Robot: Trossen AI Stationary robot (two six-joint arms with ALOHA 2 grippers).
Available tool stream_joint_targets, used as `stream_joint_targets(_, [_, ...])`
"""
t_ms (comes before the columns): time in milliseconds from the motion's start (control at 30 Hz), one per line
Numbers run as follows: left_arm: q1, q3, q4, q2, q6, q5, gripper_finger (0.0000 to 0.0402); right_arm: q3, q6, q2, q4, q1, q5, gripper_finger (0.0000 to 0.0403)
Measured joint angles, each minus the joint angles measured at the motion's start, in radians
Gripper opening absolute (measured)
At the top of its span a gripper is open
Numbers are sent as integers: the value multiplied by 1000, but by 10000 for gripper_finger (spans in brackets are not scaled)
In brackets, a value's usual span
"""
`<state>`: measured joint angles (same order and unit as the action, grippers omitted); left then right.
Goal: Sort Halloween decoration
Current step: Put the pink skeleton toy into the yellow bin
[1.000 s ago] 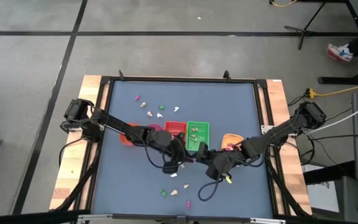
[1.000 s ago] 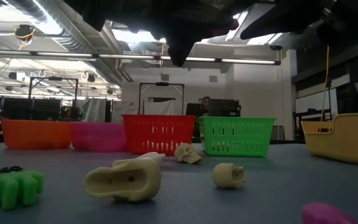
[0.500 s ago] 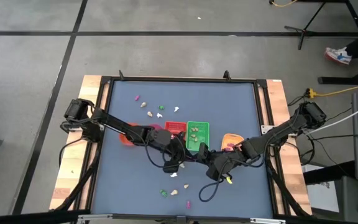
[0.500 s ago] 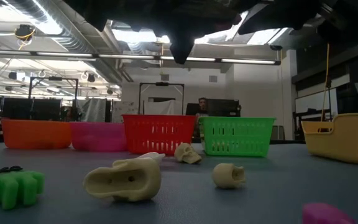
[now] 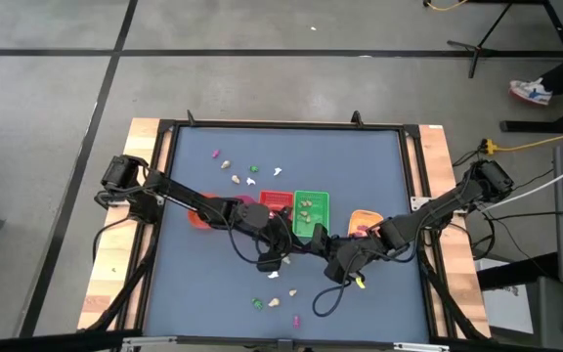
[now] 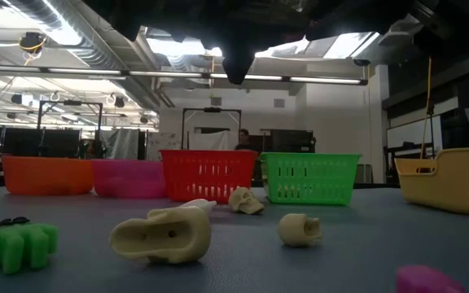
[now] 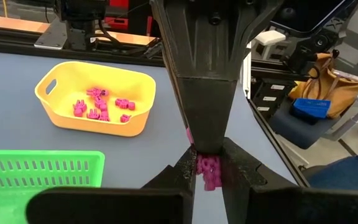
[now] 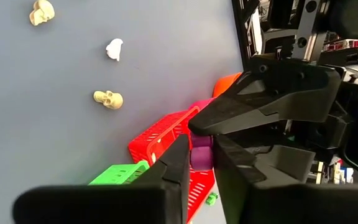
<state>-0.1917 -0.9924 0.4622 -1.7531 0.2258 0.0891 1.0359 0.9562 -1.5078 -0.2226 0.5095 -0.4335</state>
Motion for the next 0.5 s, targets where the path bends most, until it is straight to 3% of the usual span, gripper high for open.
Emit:
stream_joint_targets(267, [0, 0, 0, 0, 0, -1, 33, 0, 0, 0, -2, 0, 0, 48])
stream_joint_targets(500, [0, 0, 6, 0, 0, -8, 75, 0, 0, 0, -8, 0, 1, 47])
